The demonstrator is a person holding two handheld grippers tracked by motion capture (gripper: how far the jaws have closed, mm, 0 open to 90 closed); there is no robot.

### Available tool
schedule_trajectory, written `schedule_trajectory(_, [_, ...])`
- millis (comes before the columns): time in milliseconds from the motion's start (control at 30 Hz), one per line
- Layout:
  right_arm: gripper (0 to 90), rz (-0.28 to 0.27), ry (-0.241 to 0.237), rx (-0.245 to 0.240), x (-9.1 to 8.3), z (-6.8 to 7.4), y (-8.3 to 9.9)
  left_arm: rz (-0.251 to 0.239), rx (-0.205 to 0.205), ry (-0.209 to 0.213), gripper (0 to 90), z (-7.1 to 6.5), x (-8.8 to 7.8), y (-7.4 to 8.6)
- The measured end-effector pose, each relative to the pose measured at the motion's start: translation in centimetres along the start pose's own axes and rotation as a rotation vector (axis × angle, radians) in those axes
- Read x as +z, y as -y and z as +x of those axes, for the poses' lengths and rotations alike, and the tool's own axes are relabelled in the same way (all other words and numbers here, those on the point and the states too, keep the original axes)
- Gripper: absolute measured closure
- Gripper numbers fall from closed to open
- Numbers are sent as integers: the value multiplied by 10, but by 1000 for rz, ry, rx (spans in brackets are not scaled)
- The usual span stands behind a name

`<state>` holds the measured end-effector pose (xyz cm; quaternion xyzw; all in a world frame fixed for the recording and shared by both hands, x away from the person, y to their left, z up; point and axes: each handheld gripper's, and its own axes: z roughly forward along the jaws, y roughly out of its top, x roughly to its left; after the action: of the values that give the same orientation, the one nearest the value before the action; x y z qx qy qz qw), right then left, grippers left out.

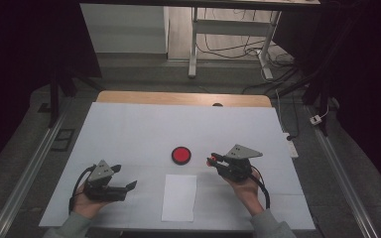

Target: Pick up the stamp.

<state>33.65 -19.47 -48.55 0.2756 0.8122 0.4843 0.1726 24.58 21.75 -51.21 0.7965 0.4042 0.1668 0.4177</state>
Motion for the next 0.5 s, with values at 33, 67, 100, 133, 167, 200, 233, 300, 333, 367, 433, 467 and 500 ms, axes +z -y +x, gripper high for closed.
schedule_trajectory(33, [719,-4,-1,-2,-1,0,-1,0,-1,0,175,0,0,0])
schedule_trajectory(67, [719,-14,-2,2,-1,1,-1,0,-1,-1,175,0,0,0])
schedule_trajectory(100, [719,-19,-4,6,-2,1,-2,0,-1,0,175,0,0,0])
schedule_trajectory(133, [719,-22,-5,6,-2,1,-2,0,-1,-1,175,0,0,0])
schedule_trajectory(167, [719,-26,-9,5,-3,1,-3,0,-1,-2,175,0,0,0])
schedule_trajectory(200, [719,-30,-8,7,-4,1,-3,1,0,-2,175,0,0,0])
schedule_trajectory(233, [719,-35,-8,6,-4,2,-4,1,0,-2,175,0,1,0])
schedule_trajectory(300, [719,-46,-3,-4,-6,3,-5,1,0,-2,175,0,1,0])
schedule_trajectory(333, [719,-46,-3,-4,-6,3,-5,1,0,-3,175,0,1,0])
schedule_trajectory(367, [719,-48,-5,-4,-6,3,-6,1,0,-4,175,0,1,0])
schedule_trajectory(433, [719,-54,-7,-5,-7,4,-7,2,1,-3,175,0,1,0])
schedule_trajectory(467, [719,-55,-9,-4,-8,5,-7,2,1,-3,175,0,1,0])
schedule_trajectory(500, [719,-54,-10,-8,-8,5,-8,1,1,-3,175,0,1,0])
